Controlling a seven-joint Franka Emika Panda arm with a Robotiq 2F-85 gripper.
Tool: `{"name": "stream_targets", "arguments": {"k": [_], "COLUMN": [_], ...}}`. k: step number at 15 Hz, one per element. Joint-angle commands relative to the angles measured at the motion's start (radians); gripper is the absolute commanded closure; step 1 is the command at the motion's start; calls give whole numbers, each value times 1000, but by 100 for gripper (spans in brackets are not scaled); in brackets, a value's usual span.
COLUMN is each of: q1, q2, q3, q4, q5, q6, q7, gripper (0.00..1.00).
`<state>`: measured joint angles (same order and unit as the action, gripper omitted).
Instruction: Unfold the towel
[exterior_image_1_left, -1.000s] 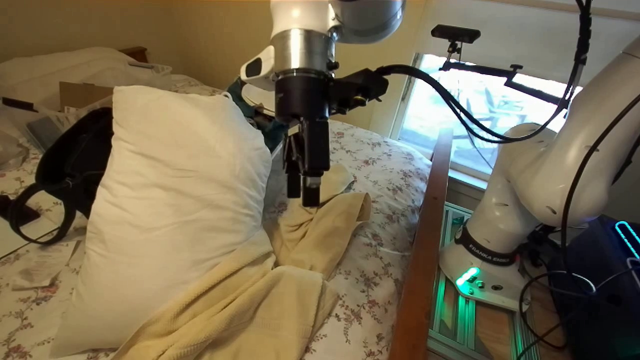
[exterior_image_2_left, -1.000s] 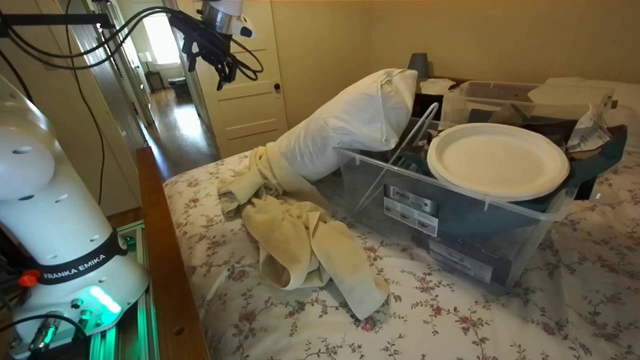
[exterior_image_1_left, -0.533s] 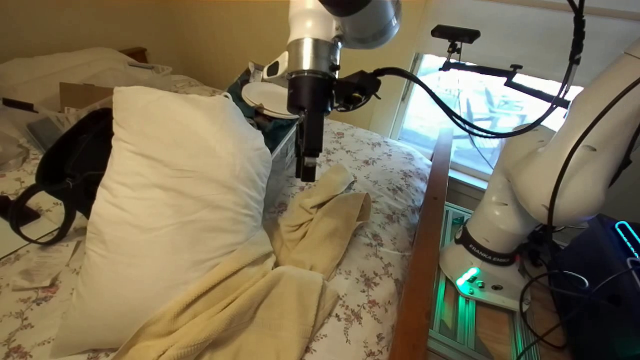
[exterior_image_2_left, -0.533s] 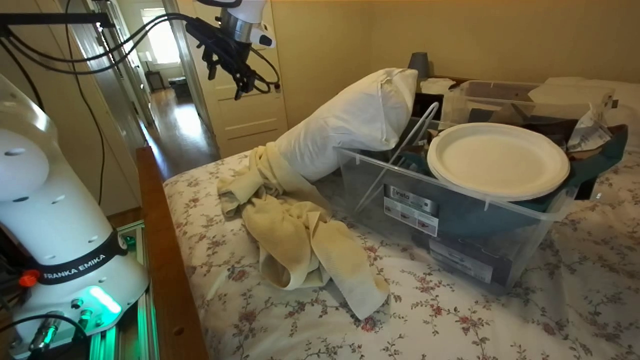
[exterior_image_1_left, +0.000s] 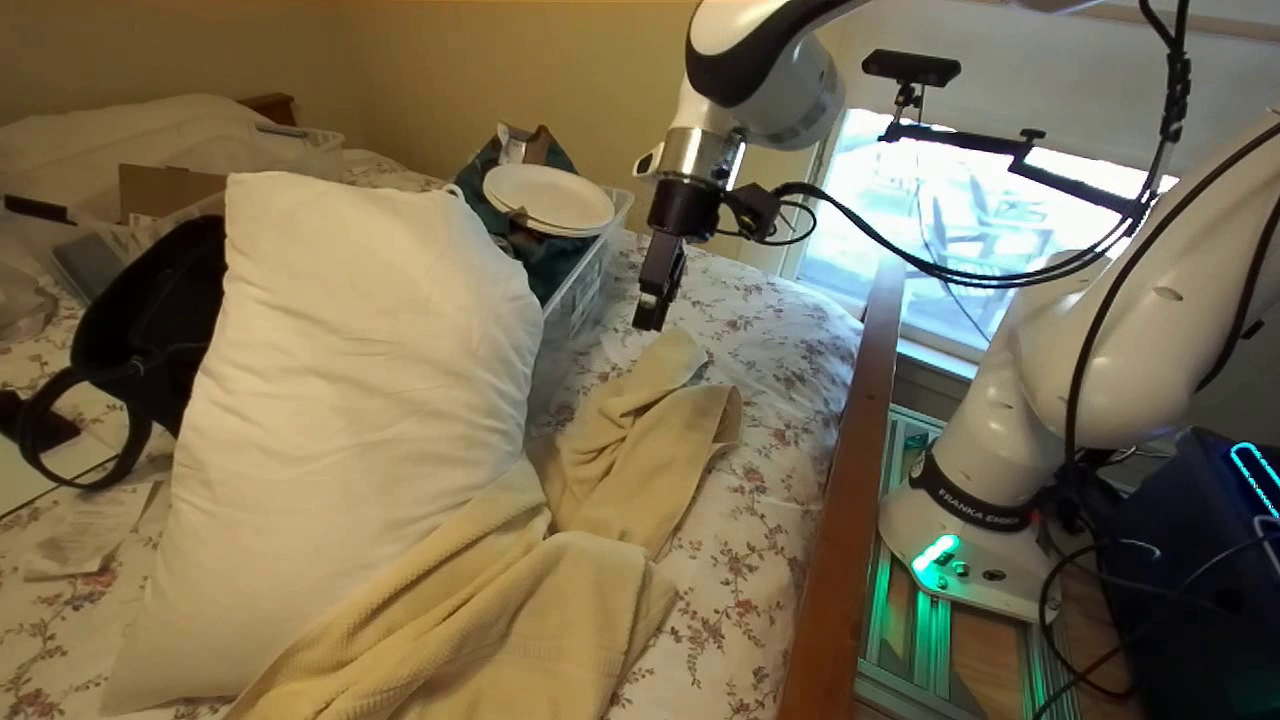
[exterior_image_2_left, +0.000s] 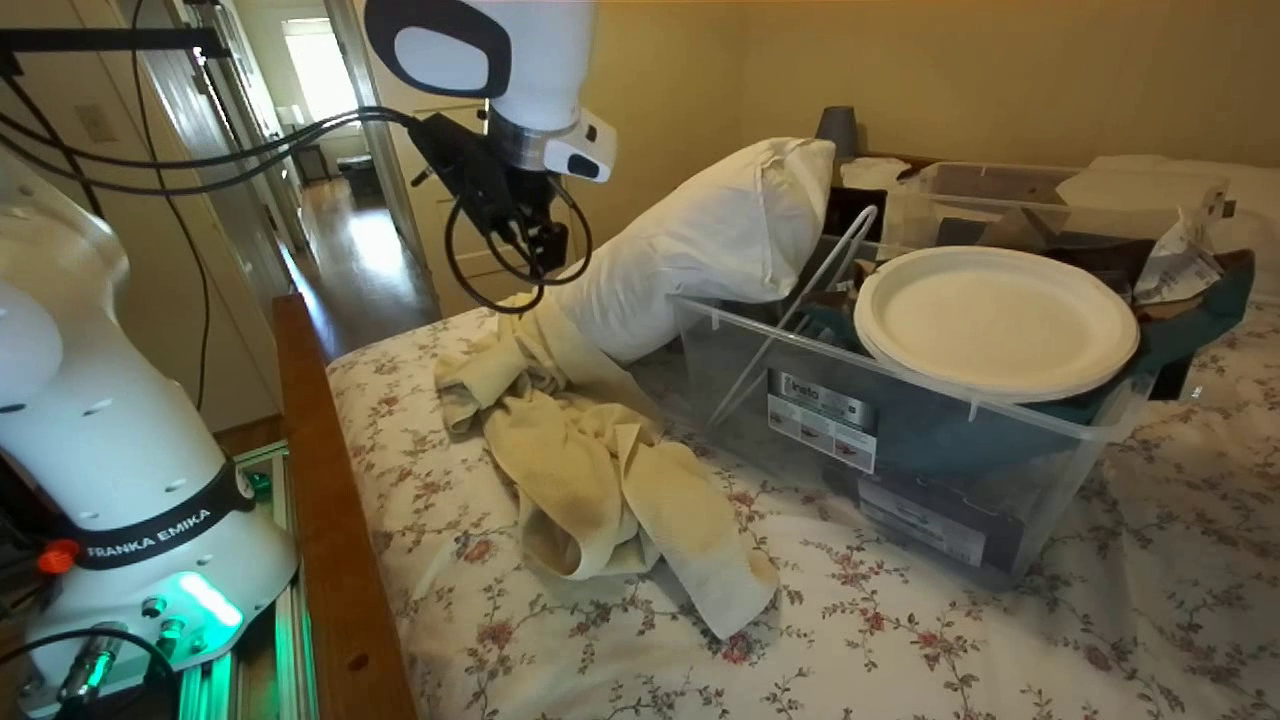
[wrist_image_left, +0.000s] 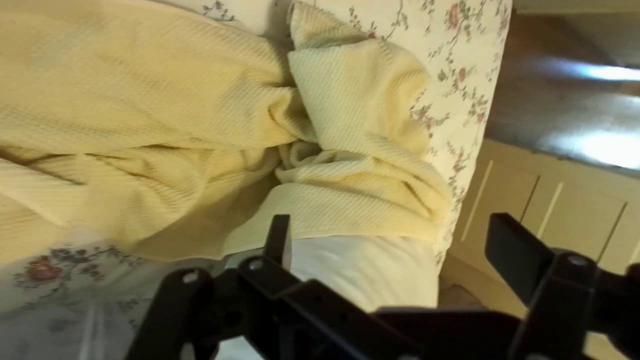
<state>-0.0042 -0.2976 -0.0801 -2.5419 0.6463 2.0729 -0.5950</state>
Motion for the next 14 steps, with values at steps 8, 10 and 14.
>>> {"name": "stream_targets", "arguments": {"k": [8,10,14], "q1": [-183,-194,-211], "q2": [98,160,307], "q3": [-229,-251,-260], "q4": [-111,-105,-94], "q5": [-85,-82,-25], "q6": [300,336,439], "q7": [2,6,12], "gripper": [0,0,0]}}
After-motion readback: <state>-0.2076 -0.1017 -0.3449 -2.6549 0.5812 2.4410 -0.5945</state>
